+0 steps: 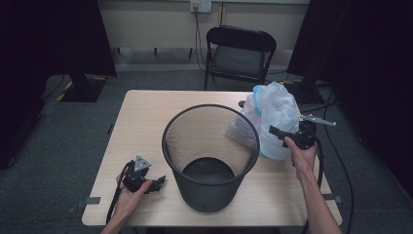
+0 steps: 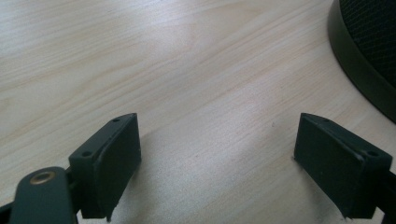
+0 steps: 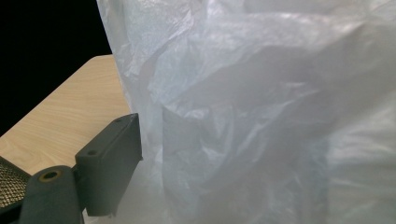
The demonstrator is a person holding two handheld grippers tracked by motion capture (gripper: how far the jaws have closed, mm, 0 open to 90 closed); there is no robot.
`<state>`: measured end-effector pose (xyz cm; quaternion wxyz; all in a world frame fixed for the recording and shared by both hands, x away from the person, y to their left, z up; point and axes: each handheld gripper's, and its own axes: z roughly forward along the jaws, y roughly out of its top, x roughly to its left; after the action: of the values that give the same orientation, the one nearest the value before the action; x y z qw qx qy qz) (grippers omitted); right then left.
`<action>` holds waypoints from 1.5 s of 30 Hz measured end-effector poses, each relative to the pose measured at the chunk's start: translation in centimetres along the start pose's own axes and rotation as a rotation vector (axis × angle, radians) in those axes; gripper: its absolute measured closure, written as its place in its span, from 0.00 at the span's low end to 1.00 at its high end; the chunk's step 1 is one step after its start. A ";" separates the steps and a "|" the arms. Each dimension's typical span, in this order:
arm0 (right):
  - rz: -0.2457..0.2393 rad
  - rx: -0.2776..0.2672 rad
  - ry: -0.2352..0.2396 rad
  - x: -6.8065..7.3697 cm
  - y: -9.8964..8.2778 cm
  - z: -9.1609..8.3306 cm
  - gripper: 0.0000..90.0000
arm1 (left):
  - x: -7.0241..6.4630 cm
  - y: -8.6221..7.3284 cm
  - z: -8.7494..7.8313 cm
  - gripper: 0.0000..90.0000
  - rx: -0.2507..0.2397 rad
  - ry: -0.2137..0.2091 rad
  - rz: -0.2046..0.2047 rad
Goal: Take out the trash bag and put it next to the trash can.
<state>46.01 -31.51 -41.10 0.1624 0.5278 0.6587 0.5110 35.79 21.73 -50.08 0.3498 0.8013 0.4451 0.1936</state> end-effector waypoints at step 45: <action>-0.153 0.025 -0.004 5.1 -9.1 -9.5 0.23 | -0.4 -0.1 0.0 0.15 -0.003 0.009 -0.020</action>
<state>32.04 -31.10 -43.13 0.1957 0.4792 0.7031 0.4876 35.52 21.41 -50.11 0.3509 0.7954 0.4545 0.1942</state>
